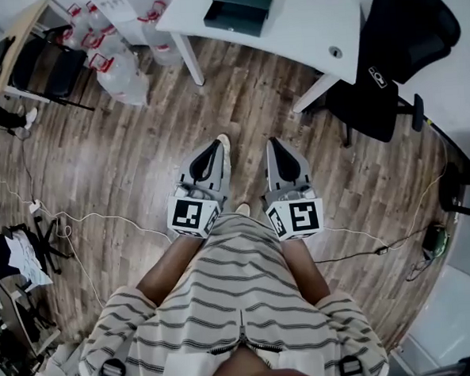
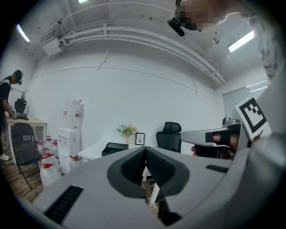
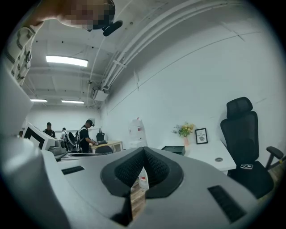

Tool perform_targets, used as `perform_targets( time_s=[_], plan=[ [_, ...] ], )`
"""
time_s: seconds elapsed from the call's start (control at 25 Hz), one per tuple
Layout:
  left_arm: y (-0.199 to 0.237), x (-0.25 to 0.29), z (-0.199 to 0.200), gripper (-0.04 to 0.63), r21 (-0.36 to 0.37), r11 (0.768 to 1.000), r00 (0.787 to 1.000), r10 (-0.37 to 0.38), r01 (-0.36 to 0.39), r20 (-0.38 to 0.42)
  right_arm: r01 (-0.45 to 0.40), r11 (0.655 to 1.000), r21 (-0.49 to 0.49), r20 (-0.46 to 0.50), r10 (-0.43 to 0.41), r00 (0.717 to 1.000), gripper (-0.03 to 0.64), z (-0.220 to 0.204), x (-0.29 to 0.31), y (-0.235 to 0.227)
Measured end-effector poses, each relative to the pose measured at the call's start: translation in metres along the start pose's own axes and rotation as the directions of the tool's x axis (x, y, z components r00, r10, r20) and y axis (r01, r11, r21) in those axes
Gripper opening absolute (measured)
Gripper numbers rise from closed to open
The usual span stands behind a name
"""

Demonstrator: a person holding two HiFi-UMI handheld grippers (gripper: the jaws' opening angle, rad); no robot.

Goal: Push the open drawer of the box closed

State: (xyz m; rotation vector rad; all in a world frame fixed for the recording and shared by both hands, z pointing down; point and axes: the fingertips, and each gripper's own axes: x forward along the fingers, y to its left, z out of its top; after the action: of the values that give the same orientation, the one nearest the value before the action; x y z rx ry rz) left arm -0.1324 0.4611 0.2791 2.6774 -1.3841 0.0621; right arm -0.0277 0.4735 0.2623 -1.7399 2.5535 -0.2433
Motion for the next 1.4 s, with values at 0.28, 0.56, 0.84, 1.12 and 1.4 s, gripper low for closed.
perform_targets(
  time_s=[0.28,0.56,0.84,1.12,1.4],
  plan=[
    [0.059,0.096,0.016,-0.006,-0.012,1.000,1.000,-0.022,0.022,0.003,0.026,1.000,-0.010,-0.010,-0.026,1.000,0.009,0.015,0.097,-0.045],
    [0.117,0.194,0.045,-0.006,-0.007,0.997,0.997,-0.072,0.072,-0.014,0.062,0.998,-0.003,-0.019,-0.062,0.998,0.009,0.040,0.201,-0.086],
    [0.168,0.271,0.053,-0.006,-0.016,0.992,0.991,-0.124,0.123,-0.050,0.092,0.996,0.008,-0.041,-0.092,0.995,0.009,0.050,0.293,-0.111],
    [0.198,0.316,0.054,-0.006,-0.018,0.986,0.985,-0.164,0.163,-0.057,0.158,0.987,0.020,-0.092,-0.156,0.984,0.009,0.043,0.339,-0.135],
    [0.215,0.344,0.032,-0.006,-0.019,0.986,0.980,-0.166,0.165,-0.107,0.191,0.981,0.020,-0.146,-0.186,0.971,0.009,0.029,0.365,-0.154]
  ],
)
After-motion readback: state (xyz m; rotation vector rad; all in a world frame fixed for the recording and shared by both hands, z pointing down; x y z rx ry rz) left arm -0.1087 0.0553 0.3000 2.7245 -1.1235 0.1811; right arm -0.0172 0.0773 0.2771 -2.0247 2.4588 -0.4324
